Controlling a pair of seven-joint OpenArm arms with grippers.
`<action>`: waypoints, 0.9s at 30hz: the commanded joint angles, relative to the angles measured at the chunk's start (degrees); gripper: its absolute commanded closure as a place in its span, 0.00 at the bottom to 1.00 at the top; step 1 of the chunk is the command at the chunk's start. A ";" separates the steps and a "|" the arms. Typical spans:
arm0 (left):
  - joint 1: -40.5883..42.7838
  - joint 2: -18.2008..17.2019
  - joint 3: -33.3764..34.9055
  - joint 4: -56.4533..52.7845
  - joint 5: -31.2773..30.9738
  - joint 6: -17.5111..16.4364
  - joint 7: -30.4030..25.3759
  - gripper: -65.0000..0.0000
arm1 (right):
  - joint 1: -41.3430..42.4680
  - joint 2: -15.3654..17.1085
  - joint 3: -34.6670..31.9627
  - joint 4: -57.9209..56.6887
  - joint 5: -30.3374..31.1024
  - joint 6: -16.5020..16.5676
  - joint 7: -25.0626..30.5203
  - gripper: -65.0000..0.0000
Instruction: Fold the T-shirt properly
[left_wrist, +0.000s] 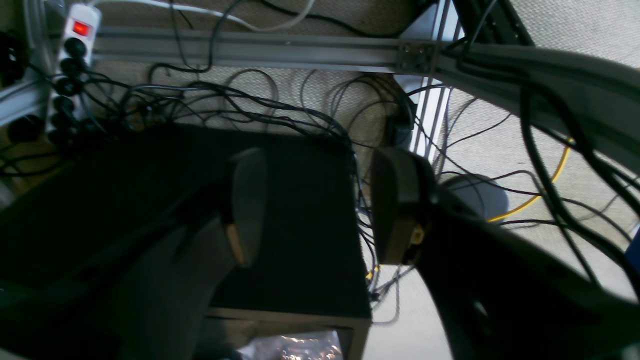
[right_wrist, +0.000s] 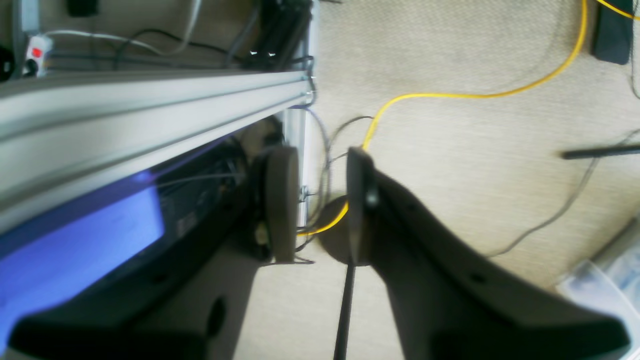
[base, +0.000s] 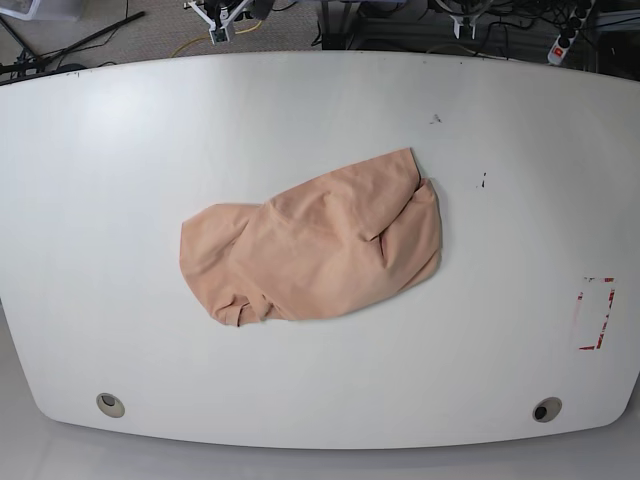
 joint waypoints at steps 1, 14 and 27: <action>2.79 -0.14 -0.06 4.81 -0.07 0.01 -0.37 0.53 | -2.83 0.33 0.21 3.55 0.10 0.50 0.64 0.77; 19.05 0.21 -0.15 28.20 -0.07 -0.08 -0.37 0.53 | -17.16 -2.84 0.30 22.36 0.19 0.50 -1.99 0.77; 39.01 0.13 -0.24 55.80 -0.07 -0.08 -0.37 0.53 | -32.90 -1.70 0.21 47.06 12.32 0.76 -7.80 0.77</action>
